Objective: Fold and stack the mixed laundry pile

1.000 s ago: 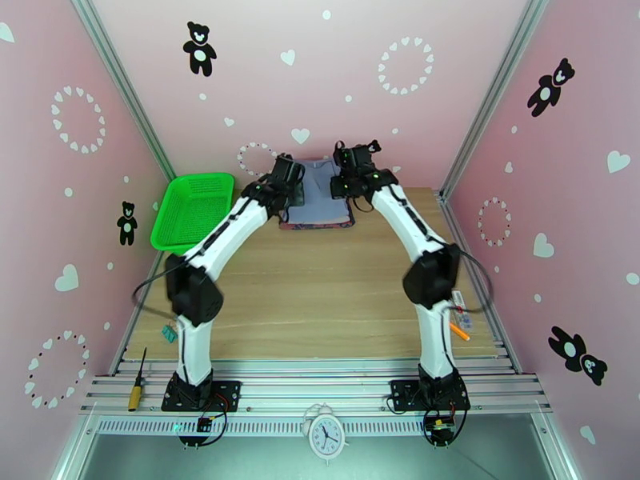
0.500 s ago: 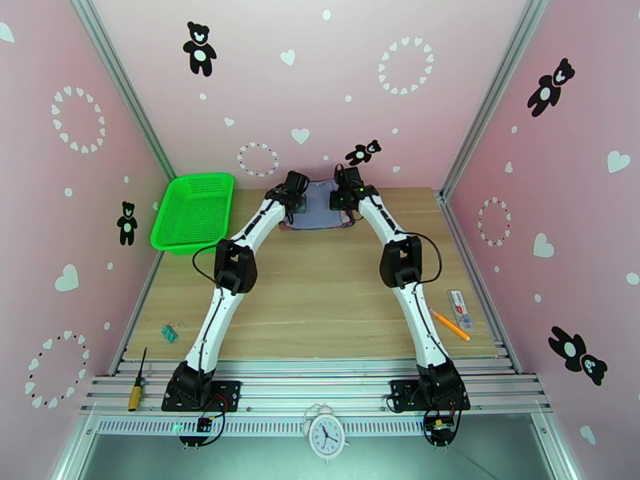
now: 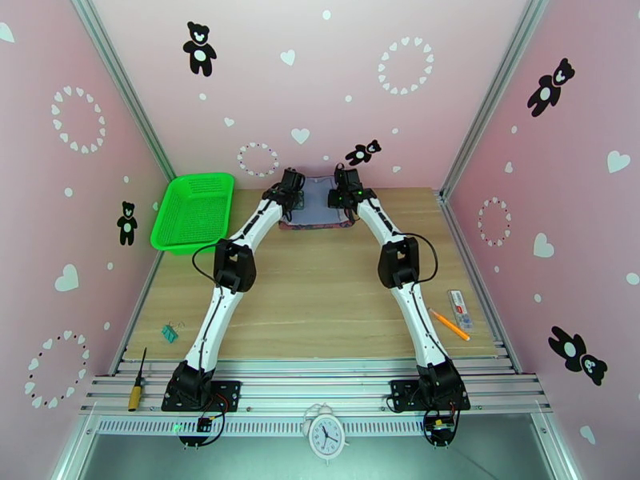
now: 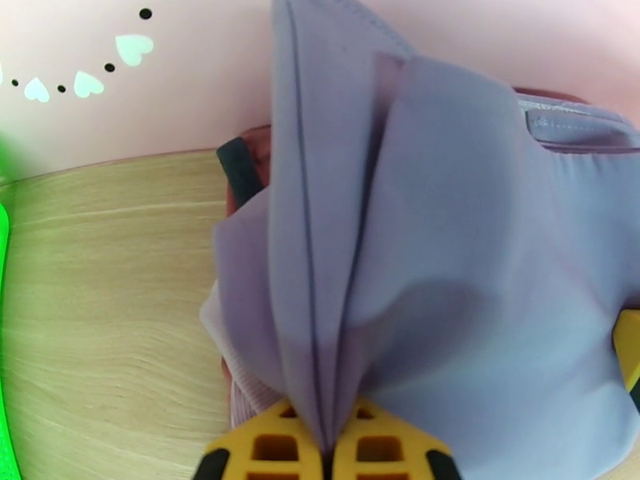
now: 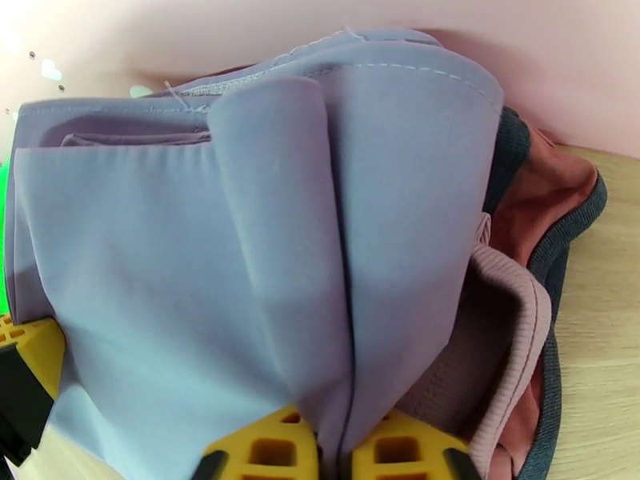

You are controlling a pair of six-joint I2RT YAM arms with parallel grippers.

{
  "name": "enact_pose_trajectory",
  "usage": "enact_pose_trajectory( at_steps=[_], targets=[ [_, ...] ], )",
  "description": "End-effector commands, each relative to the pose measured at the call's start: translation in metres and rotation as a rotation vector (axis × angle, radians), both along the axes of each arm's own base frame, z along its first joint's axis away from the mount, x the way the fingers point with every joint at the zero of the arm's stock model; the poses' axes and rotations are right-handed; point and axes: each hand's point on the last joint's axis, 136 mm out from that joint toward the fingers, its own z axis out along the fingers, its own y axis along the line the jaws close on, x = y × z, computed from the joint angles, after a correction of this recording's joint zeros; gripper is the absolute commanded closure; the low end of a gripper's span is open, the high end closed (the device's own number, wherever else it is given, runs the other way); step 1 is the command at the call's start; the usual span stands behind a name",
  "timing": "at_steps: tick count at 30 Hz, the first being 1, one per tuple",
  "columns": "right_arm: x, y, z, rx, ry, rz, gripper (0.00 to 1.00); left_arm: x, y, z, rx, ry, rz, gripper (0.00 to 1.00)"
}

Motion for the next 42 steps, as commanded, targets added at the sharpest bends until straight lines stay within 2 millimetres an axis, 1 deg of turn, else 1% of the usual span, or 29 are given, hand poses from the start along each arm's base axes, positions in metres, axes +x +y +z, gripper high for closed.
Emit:
enact_pose_trajectory(
  at_steps=[1, 2, 3, 4, 5, 6, 8, 9, 10, 13, 14, 15, 17, 18, 20, 21, 23, 25, 26, 28, 30, 31, 32, 33, 36, 37, 40, 41, 42],
  targets=[
    [0.013, -0.017, 0.01, 0.007, -0.036, -0.042, 0.5, 0.011, 0.019, -0.013, -0.001, 0.0, 0.031, 0.45],
    [0.012, -0.017, 0.009, 0.007, -0.031, -0.038, 0.43, 0.011, 0.018, -0.015, -0.003, 0.003, 0.026, 0.27],
    [0.011, -0.017, 0.011, 0.011, -0.027, -0.036, 0.34, 0.012, 0.017, -0.015, -0.004, 0.001, 0.021, 0.15],
    [0.01, -0.017, 0.015, 0.01, -0.028, -0.033, 0.27, 0.012, 0.016, -0.013, -0.005, -0.002, 0.018, 0.06],
    [0.009, -0.018, 0.021, 0.008, -0.032, -0.03, 0.22, 0.013, 0.015, -0.007, -0.006, -0.012, 0.014, 0.02],
    [0.007, -0.019, 0.03, 0.005, -0.042, -0.025, 0.18, 0.014, 0.015, 0.003, -0.01, -0.028, 0.013, 0.02],
    [0.003, -0.026, 0.053, -0.015, -0.058, -0.03, 0.08, 0.014, 0.016, 0.032, -0.023, -0.072, 0.014, 0.02],
    [-0.001, -0.03, 0.068, -0.028, -0.068, -0.029, 0.04, 0.013, 0.018, 0.052, -0.029, -0.1, 0.019, 0.02],
    [-0.006, -0.035, 0.085, -0.043, -0.078, -0.032, 0.01, 0.011, 0.019, 0.077, -0.037, -0.135, 0.023, 0.01],
    [-0.029, -0.049, 0.133, -0.093, -0.105, -0.031, 0.01, -0.006, 0.03, 0.149, -0.049, -0.229, 0.046, 0.01],
    [-0.04, -0.055, 0.148, -0.11, -0.114, -0.033, 0.01, -0.016, 0.035, 0.178, -0.053, -0.271, 0.053, 0.02],
    [-0.053, -0.061, 0.168, -0.122, -0.136, -0.036, 0.01, -0.028, 0.04, 0.2, -0.05, -0.3, 0.056, 0.01],
    [-0.083, -0.075, 0.191, -0.15, -0.181, -0.044, 0.01, -0.057, 0.053, 0.24, -0.048, -0.376, 0.065, 0.01],
    [-0.101, -0.084, 0.205, -0.168, -0.217, -0.054, 0.01, -0.075, 0.06, 0.253, -0.053, -0.407, 0.068, 0.02],
    [-0.136, -0.104, 0.213, -0.225, -0.24, -0.079, 0.01, -0.11, 0.078, 0.269, -0.053, -0.459, 0.091, 0.02],
    [-0.155, -0.117, 0.218, -0.258, -0.253, -0.098, 0.01, -0.13, 0.09, 0.27, -0.048, -0.474, 0.112, 0.02],
    [-0.189, -0.137, 0.215, -0.315, -0.265, -0.121, 0.01, -0.163, 0.112, 0.256, -0.042, -0.482, 0.15, 0.02],
    [-0.223, -0.156, 0.197, -0.36, -0.265, -0.141, 0.01, -0.193, 0.131, 0.235, -0.033, -0.492, 0.184, 0.01],
    [-0.241, -0.168, 0.184, -0.389, -0.272, -0.157, 0.01, -0.208, 0.14, 0.222, -0.021, -0.493, 0.203, 0.02],
    [-0.266, -0.187, 0.164, -0.432, -0.298, -0.196, 0.01, -0.234, 0.158, 0.198, 0.003, -0.494, 0.254, 0.02],
    [-0.286, -0.204, 0.14, -0.465, -0.34, -0.236, 0.01, -0.257, 0.18, 0.175, 0.041, -0.499, 0.338, 0.02],
    [-0.294, -0.21, 0.128, -0.477, -0.358, -0.25, 0.01, -0.265, 0.19, 0.167, 0.059, -0.507, 0.379, 0.02],
    [-0.301, -0.215, 0.114, -0.49, -0.387, -0.252, 0.01, -0.274, 0.199, 0.15, 0.089, -0.508, 0.399, 0.02],
    [-0.308, -0.22, 0.103, -0.495, -0.424, -0.269, 0.01, -0.28, 0.204, 0.139, 0.105, -0.536, 0.395, 0.02],
    [-0.319, -0.221, 0.079, -0.498, -0.524, -0.257, 0.01, -0.292, 0.211, 0.114, 0.18, -0.637, 0.351, 0.02],
    [-0.32, -0.224, 0.072, -0.502, -0.519, -0.269, 0.01, -0.294, 0.214, 0.105, 0.192, -0.636, 0.342, 0.02],
    [-0.317, -0.229, 0.047, -0.502, -0.491, -0.286, 0.01, -0.291, 0.233, 0.067, 0.169, -0.56, 0.357, 0.02],
    [-0.316, -0.232, 0.041, -0.491, -0.505, -0.304, 0.01, -0.293, 0.241, 0.054, 0.158, -0.559, 0.377, 0.02],
    [-0.313, -0.234, 0.04, -0.482, -0.526, -0.323, 0.01, -0.295, 0.246, 0.045, 0.15, -0.57, 0.392, 0.02]
  ],
)
